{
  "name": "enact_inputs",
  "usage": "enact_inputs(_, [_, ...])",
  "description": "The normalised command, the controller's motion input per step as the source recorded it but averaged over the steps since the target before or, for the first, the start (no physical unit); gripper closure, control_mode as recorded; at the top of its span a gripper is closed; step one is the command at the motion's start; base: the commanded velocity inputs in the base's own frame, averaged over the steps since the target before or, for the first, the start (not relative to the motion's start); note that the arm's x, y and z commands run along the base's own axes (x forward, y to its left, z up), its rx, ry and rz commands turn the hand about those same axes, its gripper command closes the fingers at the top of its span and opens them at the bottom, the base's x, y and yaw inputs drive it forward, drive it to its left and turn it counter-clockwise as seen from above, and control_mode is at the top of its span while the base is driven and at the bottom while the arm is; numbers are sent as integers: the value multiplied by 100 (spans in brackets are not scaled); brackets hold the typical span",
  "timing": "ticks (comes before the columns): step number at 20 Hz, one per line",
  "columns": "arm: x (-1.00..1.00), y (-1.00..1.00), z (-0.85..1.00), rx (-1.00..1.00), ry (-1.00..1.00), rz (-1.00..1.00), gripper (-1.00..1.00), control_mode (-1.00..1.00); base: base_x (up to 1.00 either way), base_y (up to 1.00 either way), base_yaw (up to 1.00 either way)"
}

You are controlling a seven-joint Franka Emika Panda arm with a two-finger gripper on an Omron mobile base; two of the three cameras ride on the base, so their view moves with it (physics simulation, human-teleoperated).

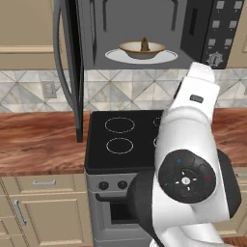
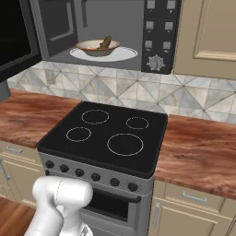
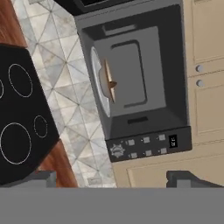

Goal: Place the bowl containing the fish and shrimp in the microwave. Close the microwave door and press the start button to microwave the meal.

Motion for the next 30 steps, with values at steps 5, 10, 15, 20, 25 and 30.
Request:
enact_inputs(5, [-5, 2, -64, -12, -37, 2, -100, -100, 0, 0, 0])
enact_inputs(10, [-18, 26, 0, -12, -28, 0, -100, -100, 0, 0, 0])
enact_inputs(15, [-42, 55, 22, -16, -4, 0, -100, -100, 0, 0, 0])
enact_inputs(20, [-56, 62, 3, -14, 0, 0, -100, -100, 0, 0, 0])
enact_inputs(25, [-39, 70, -1, -14, 0, 0, -100, -100, 0, 0, 0])
enact_inputs(30, [-7, 67, -1, -10, 0, 0, -100, -100, 0, 0, 0])
